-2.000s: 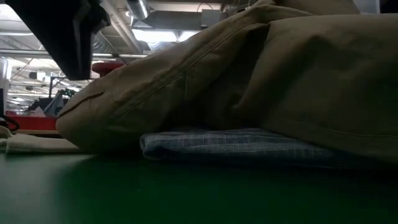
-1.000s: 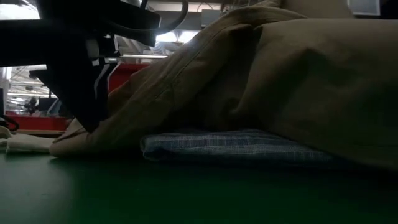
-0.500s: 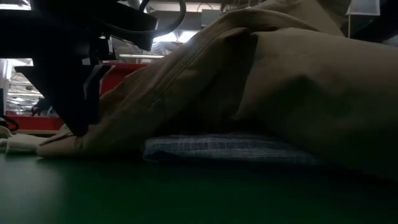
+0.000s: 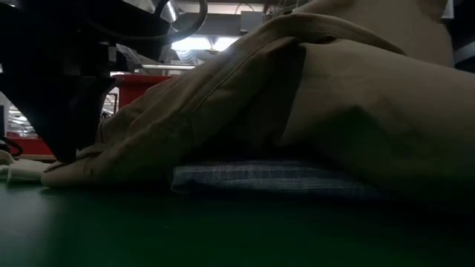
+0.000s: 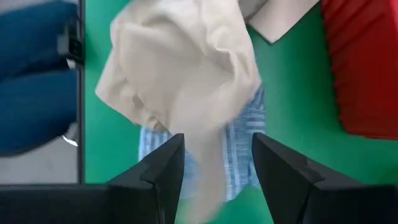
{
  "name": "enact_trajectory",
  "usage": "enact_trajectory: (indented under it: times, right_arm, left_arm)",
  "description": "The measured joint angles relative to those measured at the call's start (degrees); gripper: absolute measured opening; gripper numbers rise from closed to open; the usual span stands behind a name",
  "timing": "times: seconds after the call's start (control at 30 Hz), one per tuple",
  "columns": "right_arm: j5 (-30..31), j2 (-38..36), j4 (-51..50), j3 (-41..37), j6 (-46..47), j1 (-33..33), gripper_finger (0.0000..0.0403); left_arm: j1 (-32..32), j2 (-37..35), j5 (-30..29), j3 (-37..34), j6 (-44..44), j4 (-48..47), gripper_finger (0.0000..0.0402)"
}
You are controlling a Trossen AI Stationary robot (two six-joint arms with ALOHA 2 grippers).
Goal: Fold Laundry from Bin
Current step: Fold the brown shorts
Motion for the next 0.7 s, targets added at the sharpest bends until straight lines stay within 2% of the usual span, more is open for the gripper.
enact_trajectory:
  times: [0.27, 0.47, 0.7]
  right_arm:
    - [0.6, -6.8, 0.0, 0.1, 15.4, 1.6, 0.0189]
    - [9.9, -4.3, 0.5, -1.2, 21.7, 12.5, 0.0189]
    - [13.0, 1.6, 4.8, -13.8, 25.5, 25.7, 0.0189]
  left_arm:
    - [0.0, 0.0, 0.1, 0.0, 0.0, 0.0, 0.014]
    - [0.0, 0.0, 0.1, 0.0, 0.0, 0.0, 0.014]
    - [0.0, -0.1, 0.1, 0.0, -0.3, 0.5, 0.014]
